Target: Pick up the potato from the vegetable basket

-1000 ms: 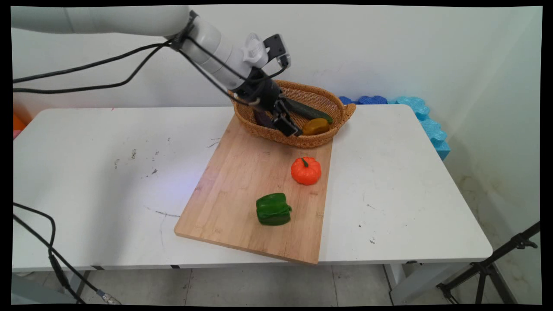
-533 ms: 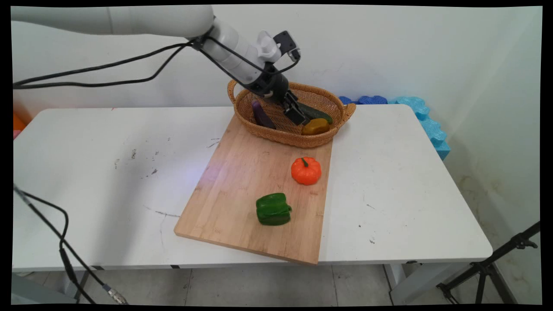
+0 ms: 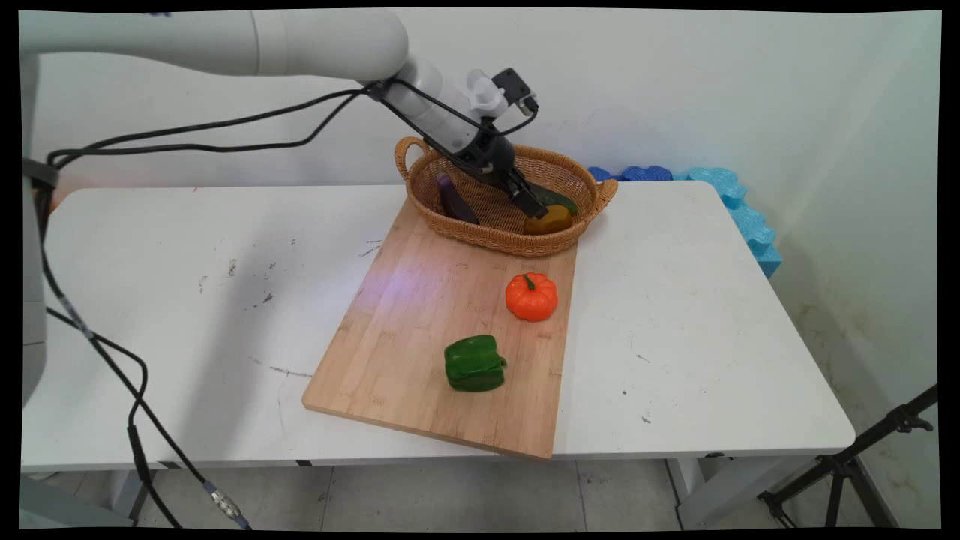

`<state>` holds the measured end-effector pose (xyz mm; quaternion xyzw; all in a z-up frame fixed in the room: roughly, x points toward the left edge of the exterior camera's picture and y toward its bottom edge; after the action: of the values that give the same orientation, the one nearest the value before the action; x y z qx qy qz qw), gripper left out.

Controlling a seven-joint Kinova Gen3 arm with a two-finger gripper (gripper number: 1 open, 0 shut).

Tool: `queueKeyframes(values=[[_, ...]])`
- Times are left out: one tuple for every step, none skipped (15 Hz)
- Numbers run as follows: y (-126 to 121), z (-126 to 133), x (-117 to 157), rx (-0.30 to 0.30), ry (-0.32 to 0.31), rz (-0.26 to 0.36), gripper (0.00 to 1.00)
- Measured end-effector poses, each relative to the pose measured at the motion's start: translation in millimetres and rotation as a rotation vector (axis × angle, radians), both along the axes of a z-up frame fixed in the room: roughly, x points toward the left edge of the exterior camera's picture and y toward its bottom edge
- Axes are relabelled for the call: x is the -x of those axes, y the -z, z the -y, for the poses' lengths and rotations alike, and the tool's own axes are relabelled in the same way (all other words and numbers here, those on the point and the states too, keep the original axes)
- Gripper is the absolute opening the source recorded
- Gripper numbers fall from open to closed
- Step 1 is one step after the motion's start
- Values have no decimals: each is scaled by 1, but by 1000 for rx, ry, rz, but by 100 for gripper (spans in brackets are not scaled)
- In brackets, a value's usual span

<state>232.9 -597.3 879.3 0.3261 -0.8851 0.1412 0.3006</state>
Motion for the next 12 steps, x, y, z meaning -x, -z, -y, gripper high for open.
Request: queueKeyframes(values=[[4,3,1,-5,-5,-1,100],[7,6,3,-11,-9,-2,100],[12,9,5,-19,-15,-4,100],[15,11,6,-25,-19,-6,100],[18,13,7,-29,-22,-7,100],[20,14,8,-33,-24,-8,100],[23,16,9,-39,-29,-9,100],[25,18,11,-42,-31,-10,100],[28,19,12,-46,-34,-12,100],[30,21,13,-49,-36,-13,100],[32,22,14,-53,-39,-14,100],[34,23,15,-56,-42,-14,100]])
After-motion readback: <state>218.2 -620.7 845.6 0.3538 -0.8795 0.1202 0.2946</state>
